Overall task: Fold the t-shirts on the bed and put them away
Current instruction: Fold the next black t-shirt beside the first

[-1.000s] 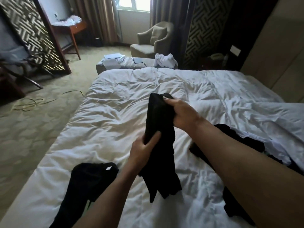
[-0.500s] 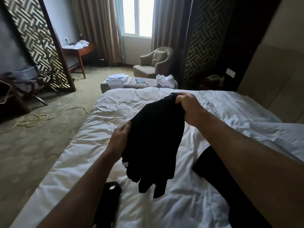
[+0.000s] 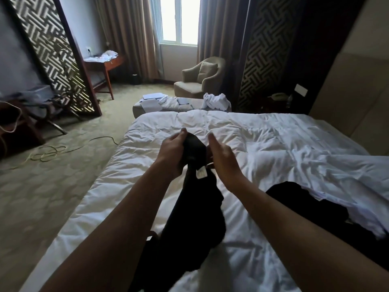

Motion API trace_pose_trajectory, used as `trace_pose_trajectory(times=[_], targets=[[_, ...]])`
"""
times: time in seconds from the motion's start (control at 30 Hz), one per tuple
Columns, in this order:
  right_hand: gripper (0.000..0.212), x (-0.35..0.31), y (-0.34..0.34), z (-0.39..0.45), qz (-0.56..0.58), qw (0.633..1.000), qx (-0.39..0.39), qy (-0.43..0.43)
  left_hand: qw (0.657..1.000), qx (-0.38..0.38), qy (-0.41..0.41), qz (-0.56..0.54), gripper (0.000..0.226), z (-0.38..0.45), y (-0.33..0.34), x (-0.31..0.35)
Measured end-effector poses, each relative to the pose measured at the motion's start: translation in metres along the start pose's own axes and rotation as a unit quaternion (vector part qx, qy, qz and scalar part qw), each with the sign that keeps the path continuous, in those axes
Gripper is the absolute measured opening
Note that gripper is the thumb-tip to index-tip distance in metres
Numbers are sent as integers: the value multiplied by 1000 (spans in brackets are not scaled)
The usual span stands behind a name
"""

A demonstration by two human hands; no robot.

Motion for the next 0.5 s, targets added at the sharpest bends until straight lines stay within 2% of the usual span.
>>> trace_pose_trajectory(times=[0.03, 0.07, 0.1, 0.17, 0.23, 0.37, 0.43, 0.47, 0.5], targets=[[58, 2, 3, -4, 46, 998, -38, -9, 1000, 19, -9, -18, 27, 2, 0, 1], [53, 1, 6, -9, 44, 996, -66, -30, 999, 29, -16, -34, 28, 4, 2, 3], [48, -1, 8, -13, 11, 995, -88, -53, 998, 32, -23, -50, 30, 5, 5, 6], [54, -2, 10, -13, -66, 988, -110, -84, 996, 43, -35, -76, 28, 11, 8, 9], [49, -8, 2, -8, -98, 985, -102, -95, 991, 69, -44, -105, 25, 18, 8, 12], [13, -23, -24, 7, -226, 964, -22, -139, 989, 79, -41, -115, 28, 24, 5, 23], [11, -31, -34, 14, -235, 959, -3, -155, 995, 97, 15, -33, 27, 20, 2, 33], [10, -37, -38, 19, -236, 958, 2, -162, 991, 104, 76, 44, 31, 18, -3, 39], [8, -44, -42, 22, -243, 955, 4, -168, 970, 94, 170, 143, 44, 15, -6, 47]])
Point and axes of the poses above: each hand's wrist, its own z-axis towards the middle knuckle, its own y-axis out of the palm, x = y × z, the point moved 6 cm from there along z, towards the middle knuckle, and after that the axes turned 15 degrees about y, right-handed, at the moved point
